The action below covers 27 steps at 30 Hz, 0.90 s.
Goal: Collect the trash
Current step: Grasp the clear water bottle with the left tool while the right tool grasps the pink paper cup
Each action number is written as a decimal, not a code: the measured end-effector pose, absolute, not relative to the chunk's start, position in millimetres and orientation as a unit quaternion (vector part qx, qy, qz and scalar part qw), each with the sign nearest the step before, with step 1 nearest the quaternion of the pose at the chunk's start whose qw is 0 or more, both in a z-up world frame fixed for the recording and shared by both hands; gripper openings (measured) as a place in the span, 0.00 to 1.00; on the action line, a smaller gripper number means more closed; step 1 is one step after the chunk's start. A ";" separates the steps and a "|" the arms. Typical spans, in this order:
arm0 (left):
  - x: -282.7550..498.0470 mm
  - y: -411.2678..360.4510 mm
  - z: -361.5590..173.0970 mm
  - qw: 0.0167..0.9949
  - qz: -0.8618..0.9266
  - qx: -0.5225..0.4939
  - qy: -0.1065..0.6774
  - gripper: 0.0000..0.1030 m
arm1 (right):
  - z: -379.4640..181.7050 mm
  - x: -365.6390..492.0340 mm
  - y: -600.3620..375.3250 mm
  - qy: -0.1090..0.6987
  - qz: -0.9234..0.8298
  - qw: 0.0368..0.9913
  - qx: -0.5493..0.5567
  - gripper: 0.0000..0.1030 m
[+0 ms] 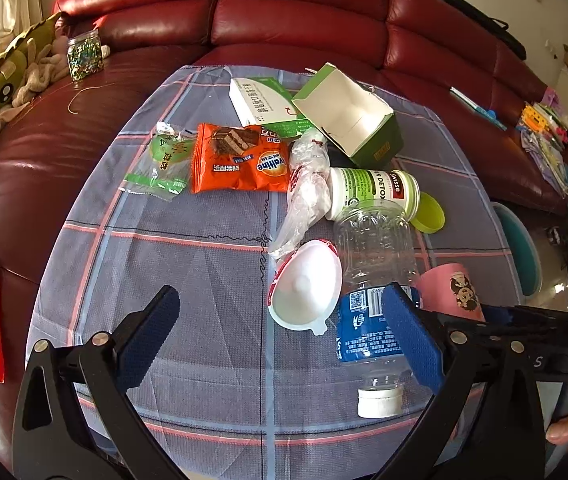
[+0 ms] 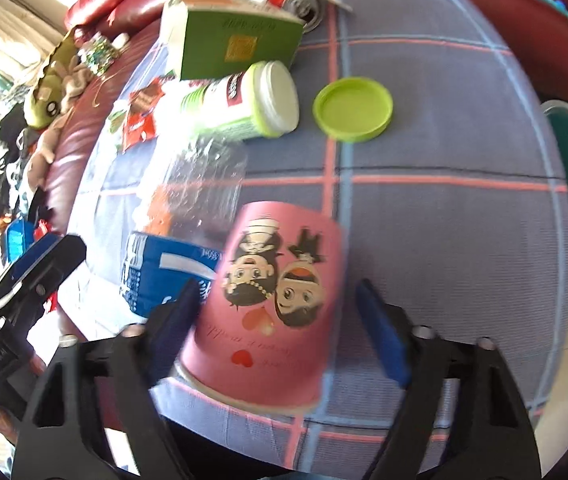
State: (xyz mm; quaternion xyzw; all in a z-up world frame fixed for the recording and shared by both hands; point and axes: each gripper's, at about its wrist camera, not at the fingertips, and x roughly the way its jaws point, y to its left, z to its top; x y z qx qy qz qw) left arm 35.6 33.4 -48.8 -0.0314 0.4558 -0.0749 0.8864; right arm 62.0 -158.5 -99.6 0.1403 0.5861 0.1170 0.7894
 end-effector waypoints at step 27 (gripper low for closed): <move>53.8 -77.0 -92.1 0.838 -0.115 0.066 0.529 0.60 | -79.6 42.0 -263.2 0.529 0.053 0.831 0.164 0.64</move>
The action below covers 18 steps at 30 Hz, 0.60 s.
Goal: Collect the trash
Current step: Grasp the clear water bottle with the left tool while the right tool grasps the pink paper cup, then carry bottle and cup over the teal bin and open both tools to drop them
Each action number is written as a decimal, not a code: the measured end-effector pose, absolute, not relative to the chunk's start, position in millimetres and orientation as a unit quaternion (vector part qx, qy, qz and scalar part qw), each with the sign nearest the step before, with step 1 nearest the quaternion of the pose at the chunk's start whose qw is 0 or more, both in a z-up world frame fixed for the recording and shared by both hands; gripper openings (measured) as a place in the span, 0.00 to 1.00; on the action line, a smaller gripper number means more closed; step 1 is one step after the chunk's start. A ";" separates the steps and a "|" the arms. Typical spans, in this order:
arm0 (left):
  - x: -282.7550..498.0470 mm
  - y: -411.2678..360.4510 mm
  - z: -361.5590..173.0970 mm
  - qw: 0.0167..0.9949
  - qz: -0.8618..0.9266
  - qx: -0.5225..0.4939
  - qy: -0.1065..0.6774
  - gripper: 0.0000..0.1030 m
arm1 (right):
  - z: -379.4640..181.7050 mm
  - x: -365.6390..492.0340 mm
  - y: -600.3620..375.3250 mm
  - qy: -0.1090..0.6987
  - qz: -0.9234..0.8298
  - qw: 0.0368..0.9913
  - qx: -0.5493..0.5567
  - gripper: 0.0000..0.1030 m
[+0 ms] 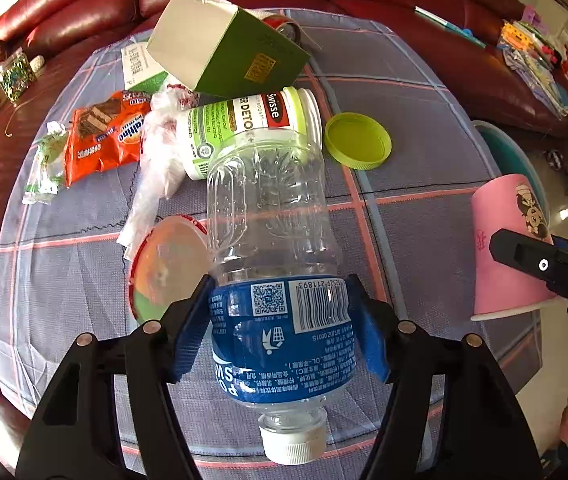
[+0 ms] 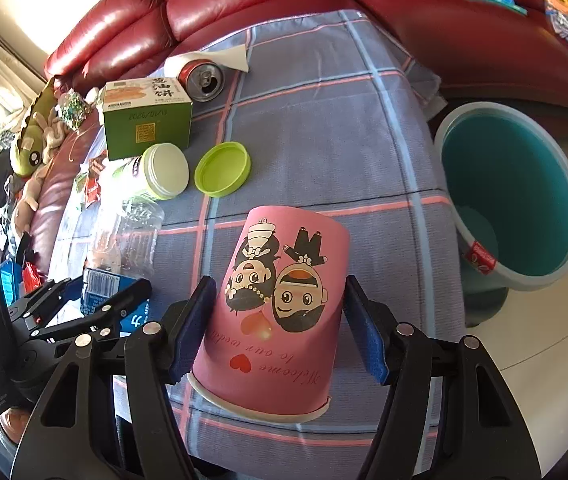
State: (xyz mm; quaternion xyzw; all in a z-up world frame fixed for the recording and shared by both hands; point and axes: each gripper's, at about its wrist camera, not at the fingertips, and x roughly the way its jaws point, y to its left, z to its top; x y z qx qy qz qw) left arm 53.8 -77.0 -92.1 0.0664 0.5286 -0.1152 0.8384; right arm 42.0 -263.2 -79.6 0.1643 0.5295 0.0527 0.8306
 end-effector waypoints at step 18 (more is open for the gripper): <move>72.2 -210.5 -23.8 0.843 -0.248 0.115 0.463 0.60 | -27.7 44.8 -389.7 0.465 -0.041 0.865 0.184 0.64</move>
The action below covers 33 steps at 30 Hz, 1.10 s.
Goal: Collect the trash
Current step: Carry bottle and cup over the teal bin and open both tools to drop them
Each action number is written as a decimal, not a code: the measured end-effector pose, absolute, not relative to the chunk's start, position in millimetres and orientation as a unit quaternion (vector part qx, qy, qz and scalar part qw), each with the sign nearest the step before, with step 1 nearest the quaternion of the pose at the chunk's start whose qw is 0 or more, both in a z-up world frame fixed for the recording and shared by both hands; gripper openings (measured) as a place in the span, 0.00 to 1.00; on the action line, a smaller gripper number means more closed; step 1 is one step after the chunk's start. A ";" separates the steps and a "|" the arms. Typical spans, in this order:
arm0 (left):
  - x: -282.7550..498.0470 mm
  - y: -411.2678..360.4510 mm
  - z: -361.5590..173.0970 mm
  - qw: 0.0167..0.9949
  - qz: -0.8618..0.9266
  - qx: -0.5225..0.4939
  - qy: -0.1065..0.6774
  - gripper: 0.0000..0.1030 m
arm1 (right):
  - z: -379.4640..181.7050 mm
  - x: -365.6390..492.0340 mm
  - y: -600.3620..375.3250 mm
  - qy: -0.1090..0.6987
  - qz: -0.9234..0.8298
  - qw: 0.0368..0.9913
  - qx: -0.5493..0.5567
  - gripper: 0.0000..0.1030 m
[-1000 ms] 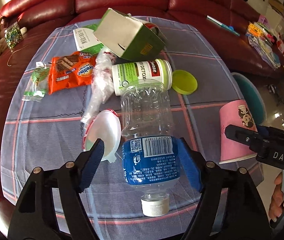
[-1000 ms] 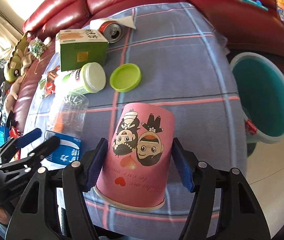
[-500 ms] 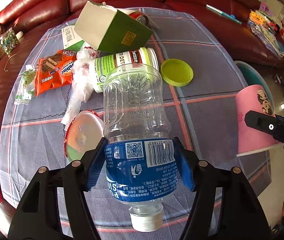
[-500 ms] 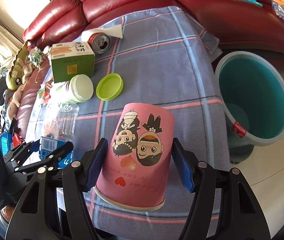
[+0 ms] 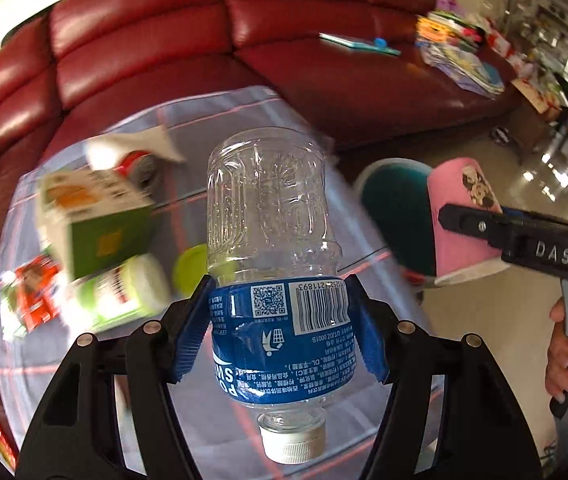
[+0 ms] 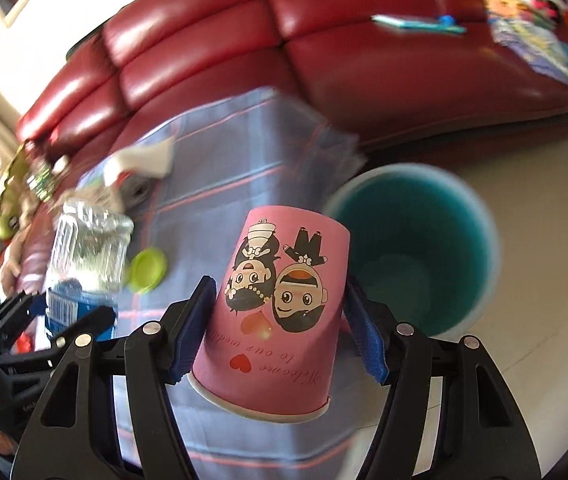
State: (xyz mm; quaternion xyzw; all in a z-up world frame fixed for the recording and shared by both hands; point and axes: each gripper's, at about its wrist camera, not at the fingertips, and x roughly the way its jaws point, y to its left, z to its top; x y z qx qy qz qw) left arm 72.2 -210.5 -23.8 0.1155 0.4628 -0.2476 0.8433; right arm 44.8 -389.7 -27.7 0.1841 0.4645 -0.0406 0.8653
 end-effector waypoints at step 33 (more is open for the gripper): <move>109.4 -372.6 -86.8 0.799 -0.317 0.166 0.482 0.88 | -106.2 71.2 -528.7 0.512 -0.152 0.817 0.219 0.64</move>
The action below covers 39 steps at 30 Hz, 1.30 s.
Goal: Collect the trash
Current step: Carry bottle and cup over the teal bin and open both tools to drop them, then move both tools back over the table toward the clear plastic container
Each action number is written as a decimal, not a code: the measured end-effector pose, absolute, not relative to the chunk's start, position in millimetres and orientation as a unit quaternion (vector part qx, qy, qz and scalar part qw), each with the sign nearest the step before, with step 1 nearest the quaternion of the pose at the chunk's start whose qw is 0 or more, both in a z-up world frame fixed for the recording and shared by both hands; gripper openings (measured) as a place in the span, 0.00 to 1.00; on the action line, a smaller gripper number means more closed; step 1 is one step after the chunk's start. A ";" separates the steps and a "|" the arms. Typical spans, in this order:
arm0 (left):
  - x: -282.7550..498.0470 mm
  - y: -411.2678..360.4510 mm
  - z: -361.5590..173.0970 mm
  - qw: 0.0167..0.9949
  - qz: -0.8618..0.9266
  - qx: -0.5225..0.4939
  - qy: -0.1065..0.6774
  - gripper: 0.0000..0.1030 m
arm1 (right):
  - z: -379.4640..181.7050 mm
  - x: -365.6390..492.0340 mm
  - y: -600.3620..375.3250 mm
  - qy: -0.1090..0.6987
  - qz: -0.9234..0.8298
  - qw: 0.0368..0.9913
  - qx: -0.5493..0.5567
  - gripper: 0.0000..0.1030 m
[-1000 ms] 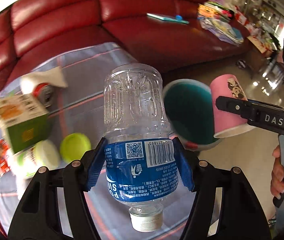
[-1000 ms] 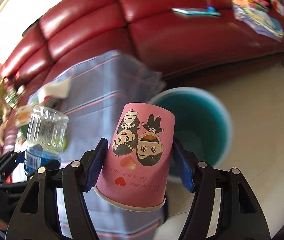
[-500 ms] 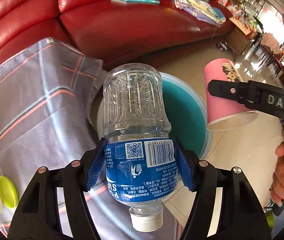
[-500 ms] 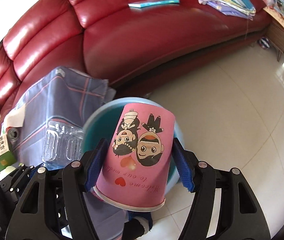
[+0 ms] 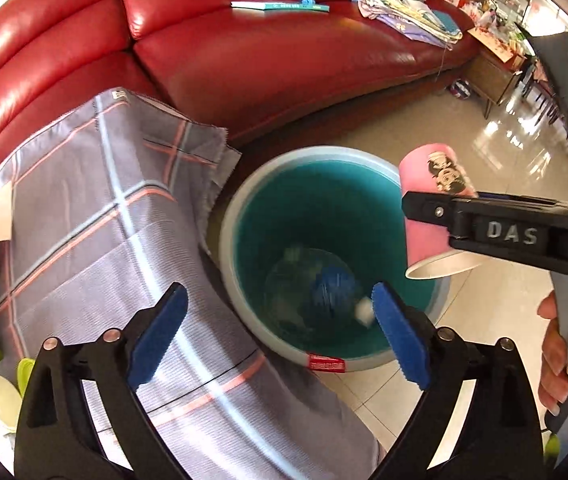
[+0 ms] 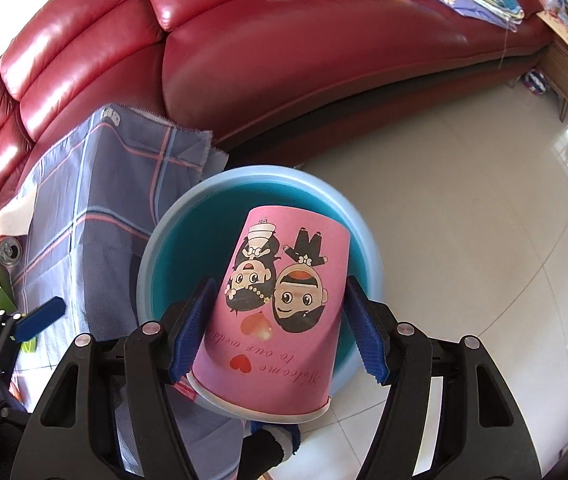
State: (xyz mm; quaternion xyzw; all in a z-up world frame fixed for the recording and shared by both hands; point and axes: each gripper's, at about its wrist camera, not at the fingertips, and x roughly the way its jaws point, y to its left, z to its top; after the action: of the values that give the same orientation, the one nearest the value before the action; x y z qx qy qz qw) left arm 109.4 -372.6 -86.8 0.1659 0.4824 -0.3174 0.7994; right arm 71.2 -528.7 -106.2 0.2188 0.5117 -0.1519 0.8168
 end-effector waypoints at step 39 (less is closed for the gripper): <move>49.4 -171.8 10.6 0.877 -0.214 0.074 0.424 0.94 | -9.9 43.2 -356.0 0.489 -0.102 0.861 0.095 0.96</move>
State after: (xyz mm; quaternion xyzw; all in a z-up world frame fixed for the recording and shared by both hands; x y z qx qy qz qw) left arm 49.4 -171.8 10.6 0.0740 0.4244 -0.2137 0.8768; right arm 43.2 -356.0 -9.9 0.0951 0.4887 -0.1020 0.8613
